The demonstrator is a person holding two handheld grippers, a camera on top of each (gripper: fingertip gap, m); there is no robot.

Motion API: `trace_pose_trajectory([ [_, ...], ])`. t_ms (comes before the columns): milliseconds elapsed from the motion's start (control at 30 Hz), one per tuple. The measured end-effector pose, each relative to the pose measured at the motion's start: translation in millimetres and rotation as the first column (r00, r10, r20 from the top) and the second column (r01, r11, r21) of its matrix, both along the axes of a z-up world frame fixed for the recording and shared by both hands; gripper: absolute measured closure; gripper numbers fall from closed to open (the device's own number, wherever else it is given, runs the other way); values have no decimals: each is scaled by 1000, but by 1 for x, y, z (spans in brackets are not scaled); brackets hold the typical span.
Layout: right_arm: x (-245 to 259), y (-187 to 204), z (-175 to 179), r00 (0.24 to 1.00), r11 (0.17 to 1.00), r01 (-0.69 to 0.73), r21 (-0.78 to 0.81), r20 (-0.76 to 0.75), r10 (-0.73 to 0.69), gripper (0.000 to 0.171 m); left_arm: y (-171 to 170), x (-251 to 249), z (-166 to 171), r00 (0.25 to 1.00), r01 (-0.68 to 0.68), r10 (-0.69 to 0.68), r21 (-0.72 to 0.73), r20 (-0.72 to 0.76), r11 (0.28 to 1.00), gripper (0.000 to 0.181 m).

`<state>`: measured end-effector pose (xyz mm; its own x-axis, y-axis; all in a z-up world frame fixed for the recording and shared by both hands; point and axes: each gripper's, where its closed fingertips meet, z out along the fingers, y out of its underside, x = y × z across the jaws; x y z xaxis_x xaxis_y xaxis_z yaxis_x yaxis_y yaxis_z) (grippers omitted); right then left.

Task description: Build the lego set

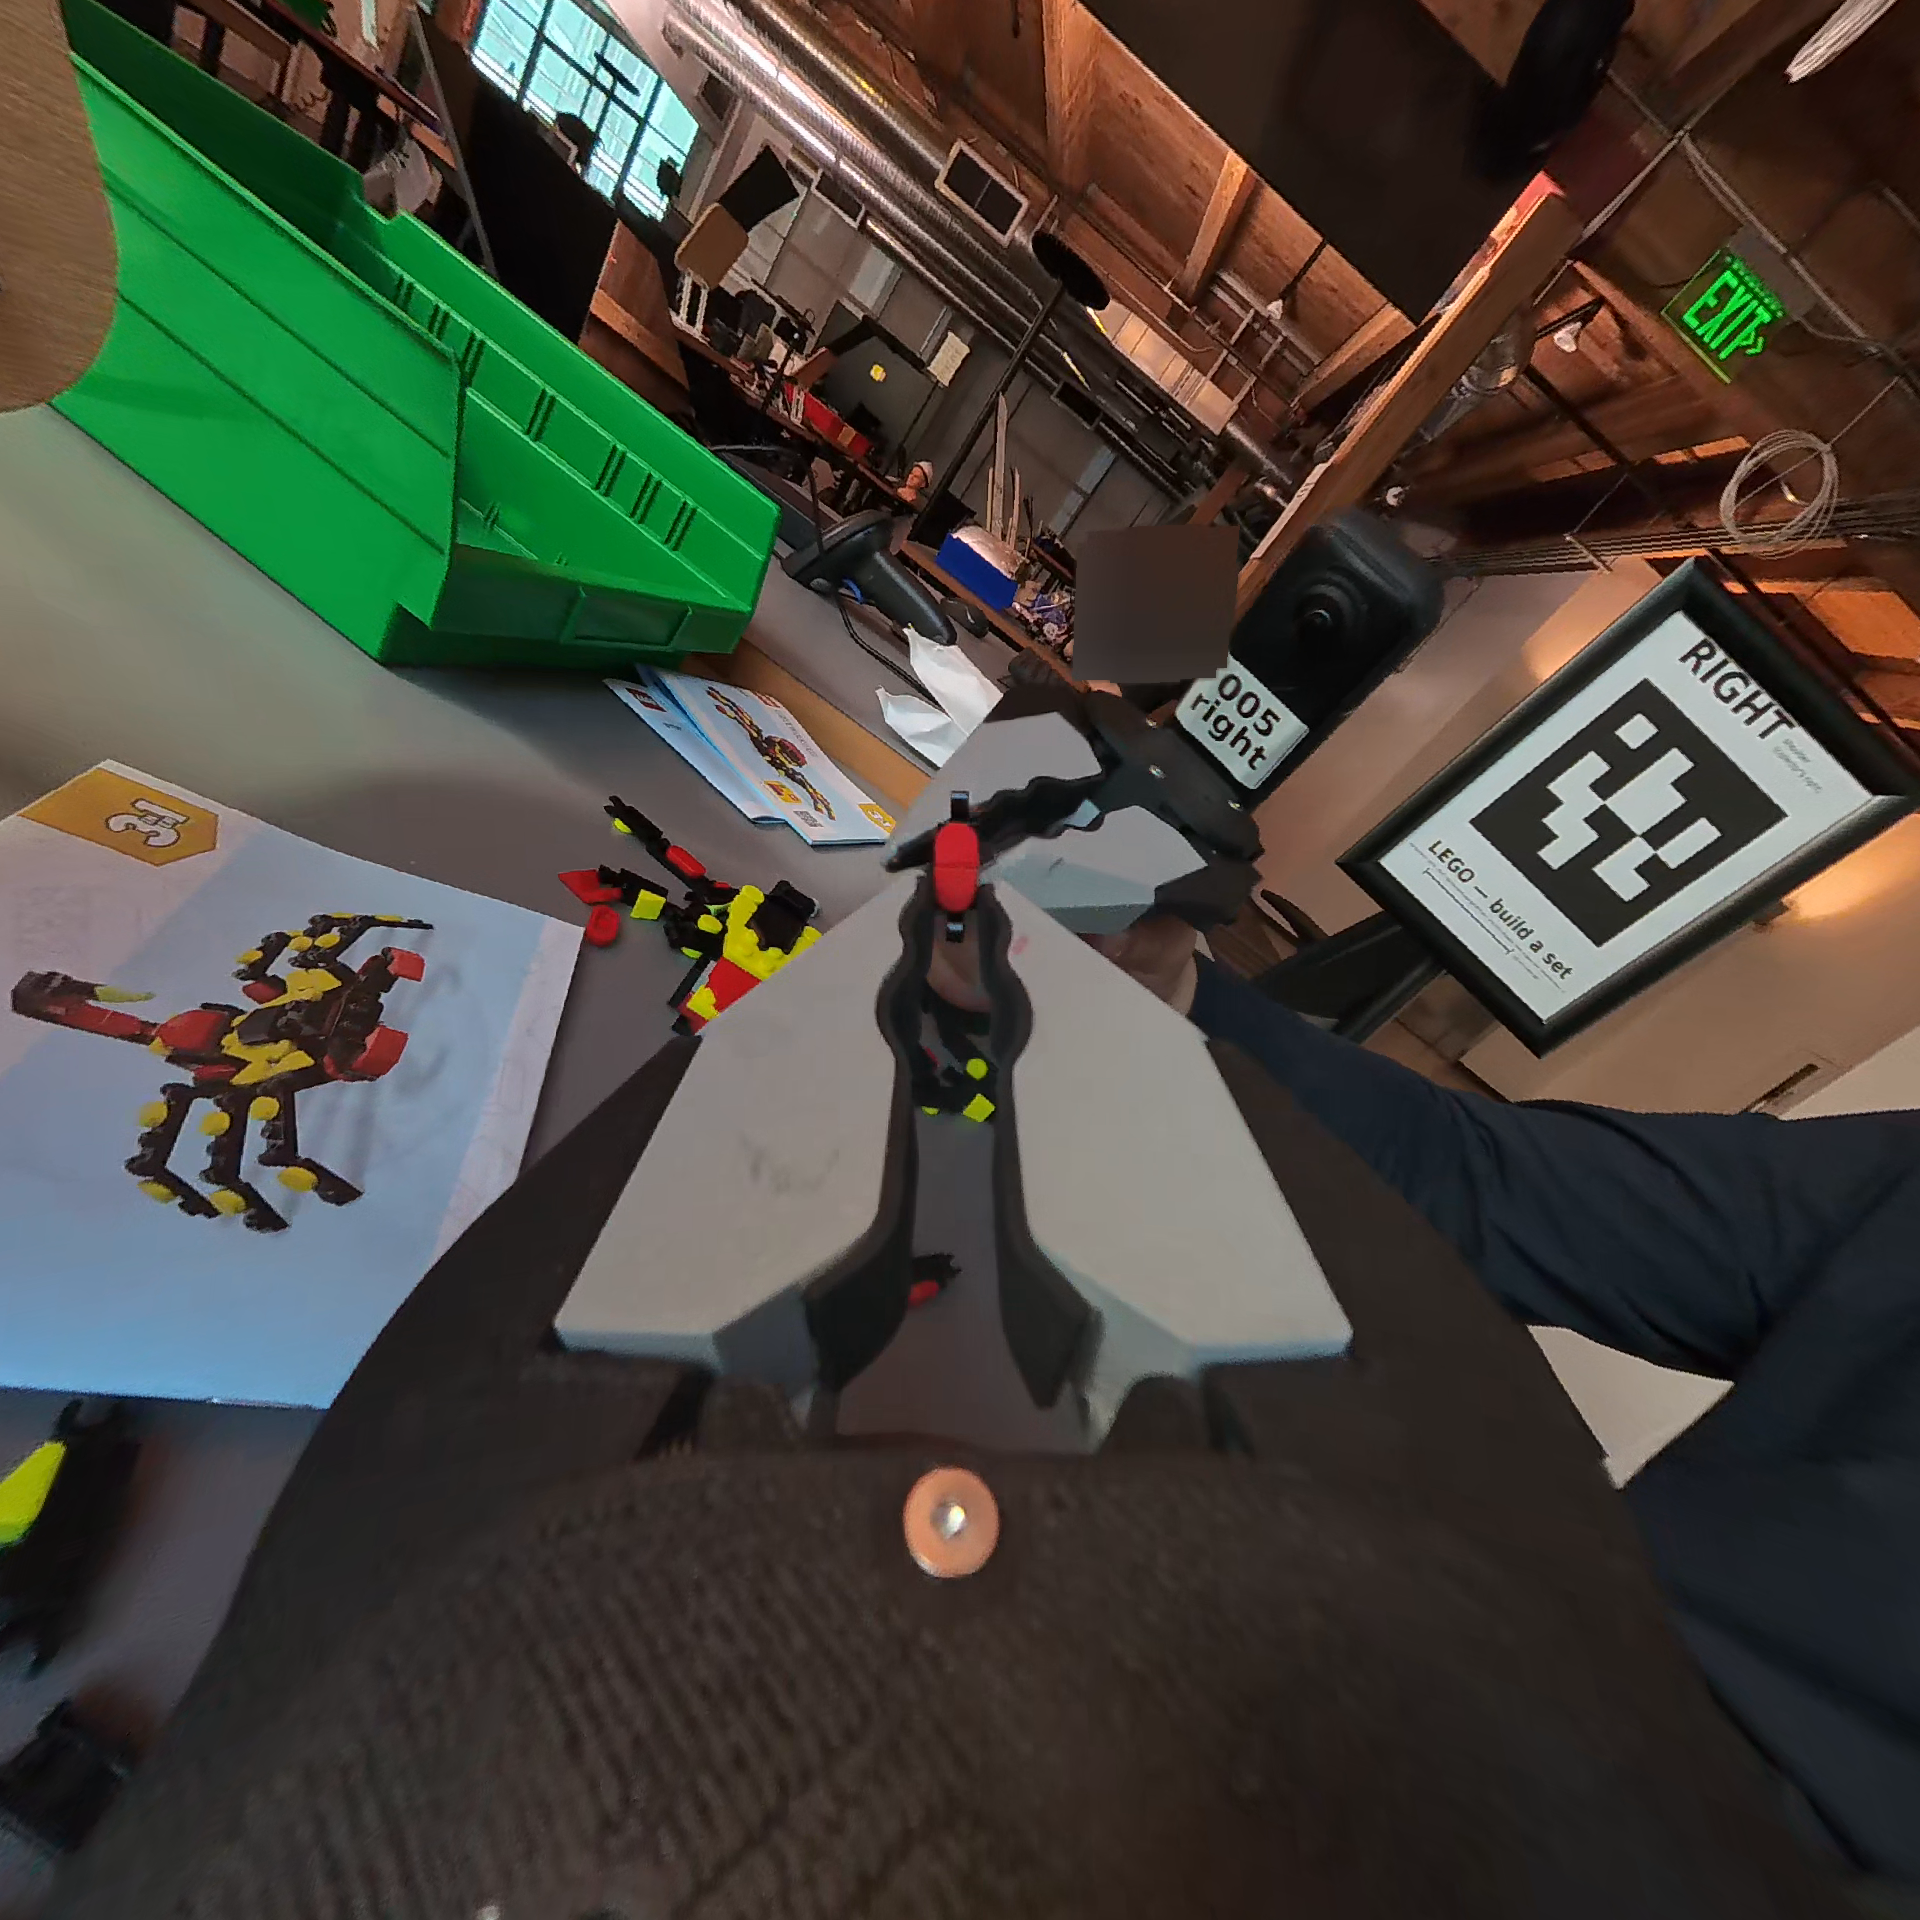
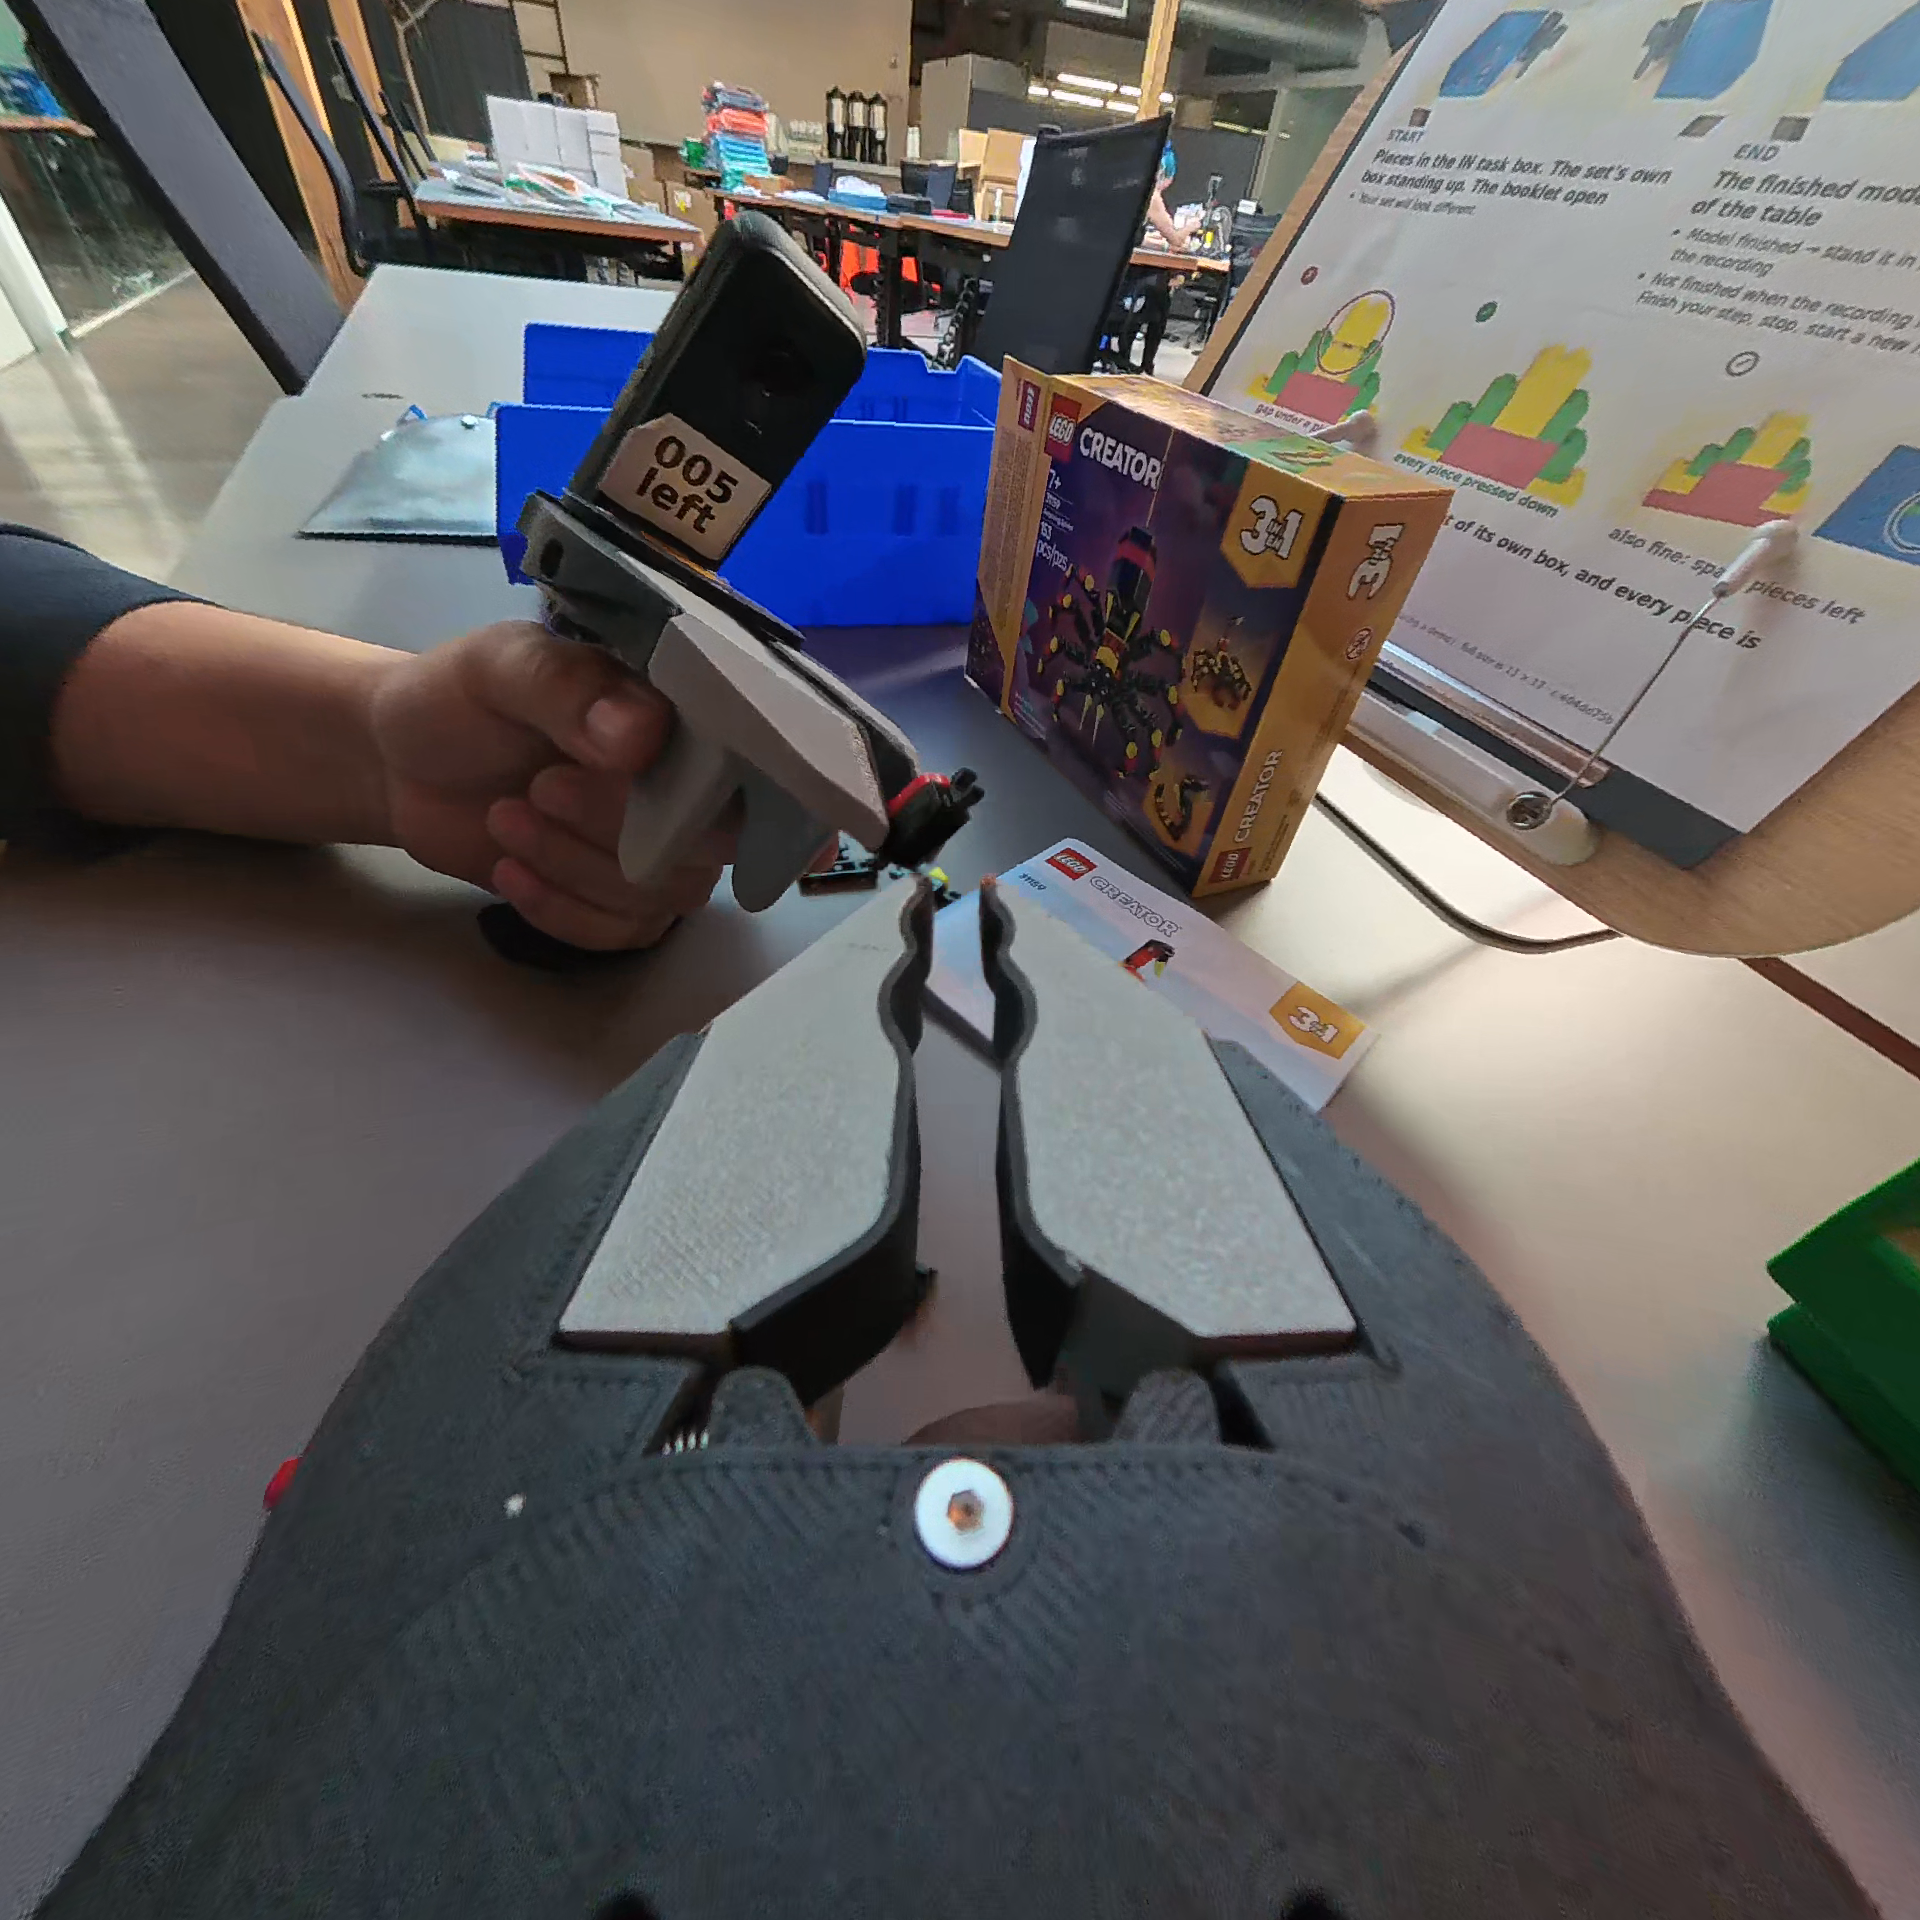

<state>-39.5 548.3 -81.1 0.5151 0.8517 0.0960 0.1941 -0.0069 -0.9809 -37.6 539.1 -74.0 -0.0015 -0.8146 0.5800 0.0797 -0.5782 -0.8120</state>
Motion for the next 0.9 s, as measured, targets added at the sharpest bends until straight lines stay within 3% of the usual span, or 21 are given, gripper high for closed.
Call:
trace_pose_trajectory([
  [400,12,14,1,993,992,118,41,-12,-118,168,2,0,1,1000,-16,16,14,-1,1000,176],
  [900,3,13,-8,988,987,118,110,83,-128,170,5,-1,0,1000,-25,25,-3,-1,1000,176],
])
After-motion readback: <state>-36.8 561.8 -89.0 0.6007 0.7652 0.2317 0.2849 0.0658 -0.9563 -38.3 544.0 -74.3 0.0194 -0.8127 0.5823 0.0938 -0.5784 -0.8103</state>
